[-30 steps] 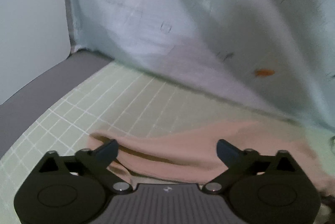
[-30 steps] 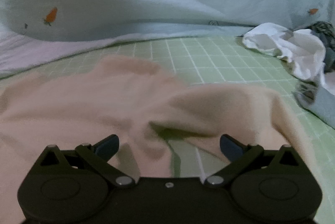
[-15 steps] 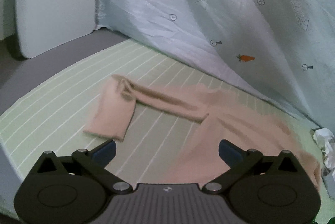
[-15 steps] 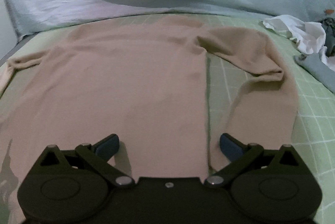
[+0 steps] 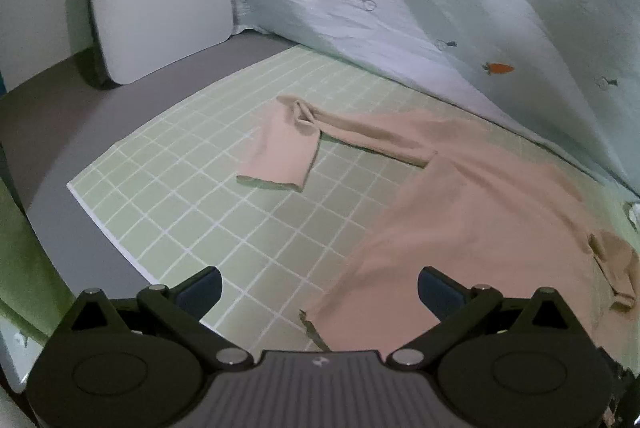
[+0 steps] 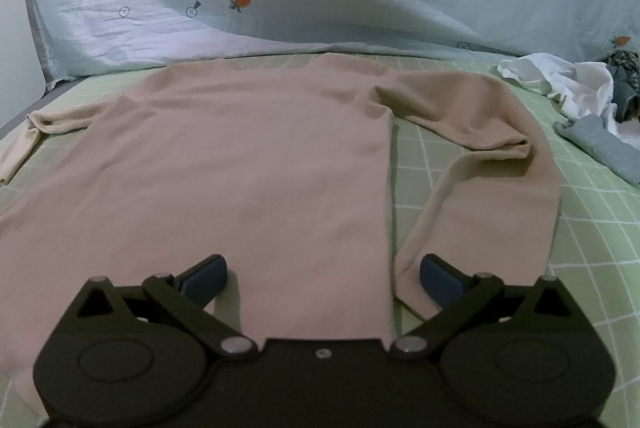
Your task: Fold clothes
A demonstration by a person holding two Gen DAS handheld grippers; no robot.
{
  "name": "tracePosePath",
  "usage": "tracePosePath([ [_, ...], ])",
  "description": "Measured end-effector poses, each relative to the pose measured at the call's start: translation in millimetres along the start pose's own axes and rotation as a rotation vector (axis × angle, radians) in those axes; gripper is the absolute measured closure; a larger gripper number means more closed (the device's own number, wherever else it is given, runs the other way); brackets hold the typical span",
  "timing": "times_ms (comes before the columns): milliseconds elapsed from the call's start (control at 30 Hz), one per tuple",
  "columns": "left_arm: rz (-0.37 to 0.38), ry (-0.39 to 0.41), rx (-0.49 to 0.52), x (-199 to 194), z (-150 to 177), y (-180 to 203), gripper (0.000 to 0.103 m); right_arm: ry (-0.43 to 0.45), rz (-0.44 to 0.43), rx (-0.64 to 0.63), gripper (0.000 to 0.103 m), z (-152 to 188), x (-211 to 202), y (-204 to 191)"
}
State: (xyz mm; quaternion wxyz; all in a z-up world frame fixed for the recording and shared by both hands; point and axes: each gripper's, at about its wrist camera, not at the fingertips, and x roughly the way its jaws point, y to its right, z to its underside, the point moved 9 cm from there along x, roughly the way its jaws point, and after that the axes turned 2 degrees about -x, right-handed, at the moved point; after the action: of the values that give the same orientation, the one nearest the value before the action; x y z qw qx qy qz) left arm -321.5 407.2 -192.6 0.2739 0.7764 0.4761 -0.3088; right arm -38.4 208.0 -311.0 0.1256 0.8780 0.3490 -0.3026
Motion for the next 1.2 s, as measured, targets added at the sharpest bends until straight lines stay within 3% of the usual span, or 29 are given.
tracePosePath([
  [200, 0.030, -0.019, 0.016, 37, -24, -17, 0.000, -0.009, 0.018, 0.003, 0.000, 1, -3, -4],
  [333, 0.023, -0.078, 0.040, 78, -50, -45, 0.000, -0.080, 0.124, 0.096, 0.000, 1, -5, -7],
  [500, 0.084, -0.138, 0.013, 128, -84, -80, 0.000, -0.135, 0.312, 0.220, 0.000, 4, -14, -19],
  [667, 0.159, -0.229, 0.131, 176, -102, -83, 0.002, -0.180, 0.450, 0.299, 0.000, 3, -28, -46],
  [767, 0.239, -0.285, 0.164, 194, -98, -77, 0.015, -0.199, 0.463, 0.278, 0.000, -5, -30, -68],
  [833, 0.283, -0.318, 0.160, 205, -93, -74, 0.033, -0.200, 0.458, 0.220, 0.000, -14, -29, -87],
  [867, 0.295, -0.325, 0.158, 209, -92, -74, 0.038, -0.201, 0.455, 0.194, 0.000, -17, -27, -96],
  [967, 0.281, -0.311, 0.160, 220, -100, -80, 0.077, -0.220, 0.429, 0.134, 0.000, -22, -20, -122],
  [1000, 0.279, -0.315, 0.155, 223, -104, -84, 0.101, -0.230, 0.417, 0.118, 0.000, -23, -17, -131],
  [1100, 0.272, -0.317, 0.122, 228, -119, -104, 0.100, -0.257, 0.381, 0.067, 0.000, -25, -9, -157],
  [1200, 0.217, -0.283, 0.123, 229, -142, -135, 0.101, -0.263, 0.354, 0.012, 0.000, -25, -2, -180],
])
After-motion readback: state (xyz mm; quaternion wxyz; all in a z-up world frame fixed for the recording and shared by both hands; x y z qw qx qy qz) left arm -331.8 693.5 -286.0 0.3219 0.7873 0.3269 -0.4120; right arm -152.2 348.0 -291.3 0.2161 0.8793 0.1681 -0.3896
